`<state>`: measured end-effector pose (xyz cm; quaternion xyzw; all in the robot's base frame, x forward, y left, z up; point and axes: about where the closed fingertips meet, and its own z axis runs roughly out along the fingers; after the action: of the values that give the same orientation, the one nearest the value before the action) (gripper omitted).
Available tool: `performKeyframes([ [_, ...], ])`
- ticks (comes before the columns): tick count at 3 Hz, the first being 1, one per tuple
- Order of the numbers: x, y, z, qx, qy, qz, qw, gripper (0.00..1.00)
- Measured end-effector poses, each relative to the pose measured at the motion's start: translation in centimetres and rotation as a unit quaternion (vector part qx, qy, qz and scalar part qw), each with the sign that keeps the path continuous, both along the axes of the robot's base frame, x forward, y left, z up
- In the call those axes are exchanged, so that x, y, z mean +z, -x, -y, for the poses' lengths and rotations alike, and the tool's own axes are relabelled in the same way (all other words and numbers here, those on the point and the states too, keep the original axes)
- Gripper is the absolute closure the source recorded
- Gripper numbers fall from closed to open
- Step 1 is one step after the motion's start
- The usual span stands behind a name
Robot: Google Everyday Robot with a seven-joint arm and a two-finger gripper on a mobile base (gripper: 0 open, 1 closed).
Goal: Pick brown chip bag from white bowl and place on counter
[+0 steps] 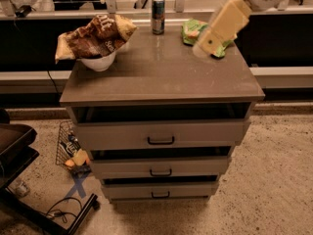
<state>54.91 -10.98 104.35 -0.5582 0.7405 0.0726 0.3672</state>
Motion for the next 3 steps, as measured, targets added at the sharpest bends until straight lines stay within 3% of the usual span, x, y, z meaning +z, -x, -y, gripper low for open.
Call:
performKeyframes([
  [1, 2.2, -2.4, -3.8, -0.013, -0.081, 0.041, 0.9958, 0.00],
  [2, 4.3, -4.3, -4.6, -0.030, -0.112, 0.083, 0.9898, 0.00],
  [3, 4.4, -4.3, -4.6, -0.030, -0.112, 0.084, 0.9897, 0.00],
])
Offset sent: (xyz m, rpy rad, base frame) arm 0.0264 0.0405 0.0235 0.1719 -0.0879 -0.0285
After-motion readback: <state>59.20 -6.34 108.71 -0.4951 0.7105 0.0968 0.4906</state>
